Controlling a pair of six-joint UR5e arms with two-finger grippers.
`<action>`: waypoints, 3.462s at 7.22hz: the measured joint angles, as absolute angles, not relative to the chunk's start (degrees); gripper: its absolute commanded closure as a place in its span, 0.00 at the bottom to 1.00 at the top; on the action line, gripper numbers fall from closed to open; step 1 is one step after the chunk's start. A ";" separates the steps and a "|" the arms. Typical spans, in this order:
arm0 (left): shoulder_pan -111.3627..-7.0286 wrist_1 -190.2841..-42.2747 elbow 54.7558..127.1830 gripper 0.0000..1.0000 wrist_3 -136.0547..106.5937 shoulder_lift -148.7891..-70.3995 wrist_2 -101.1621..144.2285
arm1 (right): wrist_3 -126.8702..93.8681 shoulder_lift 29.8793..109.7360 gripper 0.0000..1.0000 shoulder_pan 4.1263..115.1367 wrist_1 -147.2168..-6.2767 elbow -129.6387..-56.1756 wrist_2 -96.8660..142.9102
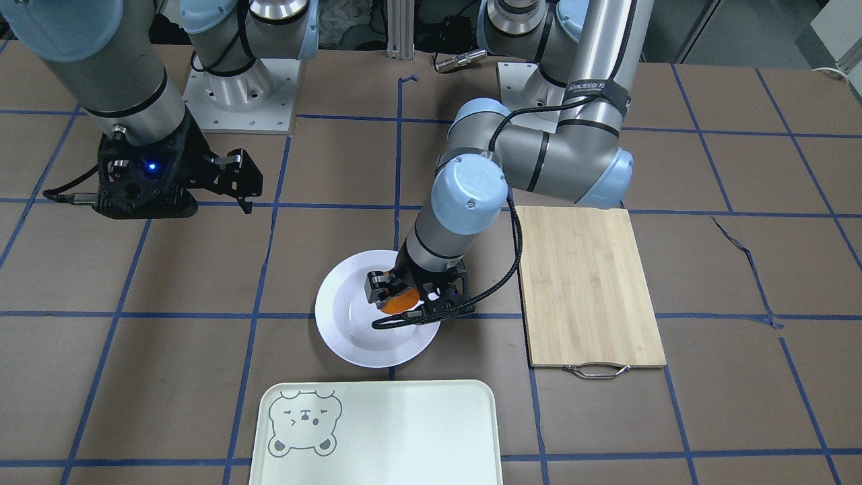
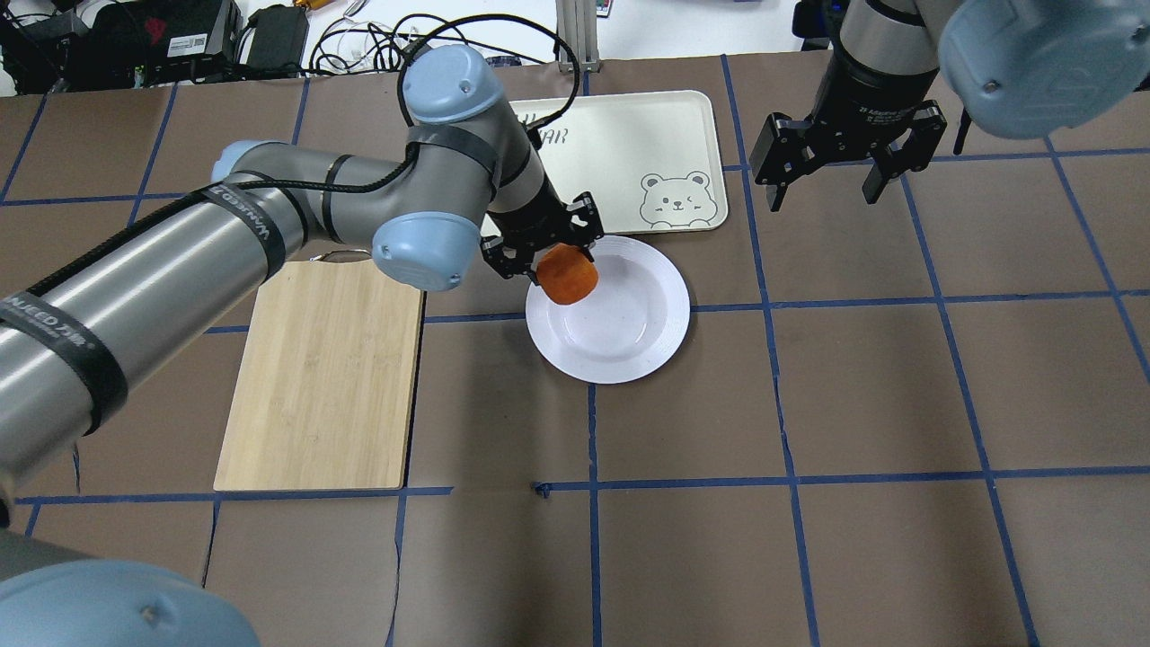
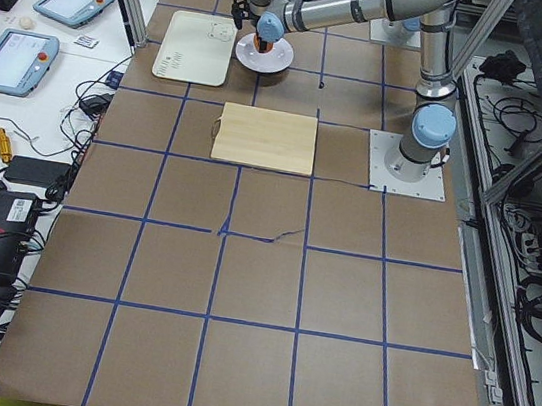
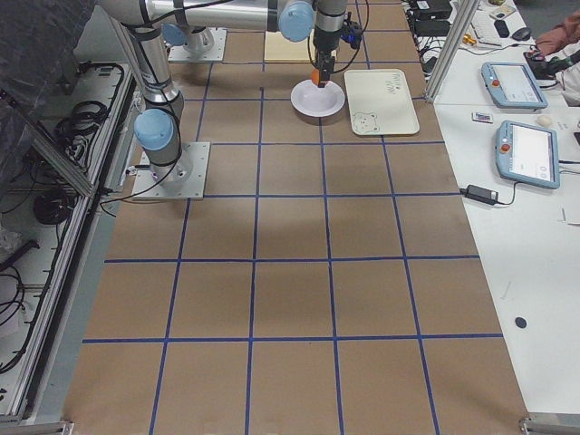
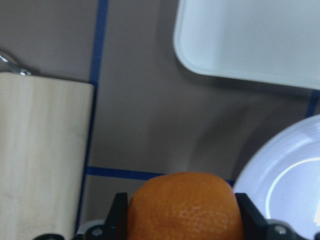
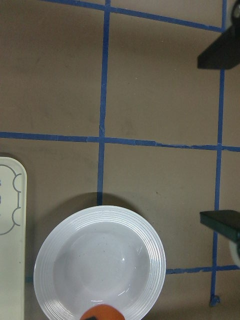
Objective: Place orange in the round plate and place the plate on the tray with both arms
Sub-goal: 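Carry the orange with the left gripper and lower it into the white bowl, then open the left gripper and lift it away from the bowl, then move the right gripper to the bowl rim nearest it while the left arm withdraws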
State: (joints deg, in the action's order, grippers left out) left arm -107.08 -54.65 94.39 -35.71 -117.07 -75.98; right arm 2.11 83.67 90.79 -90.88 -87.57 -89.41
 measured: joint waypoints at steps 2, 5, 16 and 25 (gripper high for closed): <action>-108.39 -52.62 94.78 0.01 -37.10 -120.23 -75.72 | 2.11 83.68 0.00 90.79 -90.86 -87.64 -89.39; -108.60 -52.24 95.20 0.00 -36.12 -120.63 -75.90 | 2.11 83.84 0.00 90.77 -90.87 -87.49 -89.21; -97.94 -90.06 87.83 0.00 -6.92 -90.56 -88.87 | -4.53 77.23 0.00 89.23 -95.13 -90.58 -68.56; -93.27 -89.79 88.29 0.00 3.95 -88.65 -92.88 | 7.29 67.51 0.00 79.85 -124.91 -113.64 -37.56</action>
State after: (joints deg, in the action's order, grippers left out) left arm -93.27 -89.79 88.29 3.95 -88.65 -92.88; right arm 7.29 67.51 79.85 -124.91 -113.64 -37.56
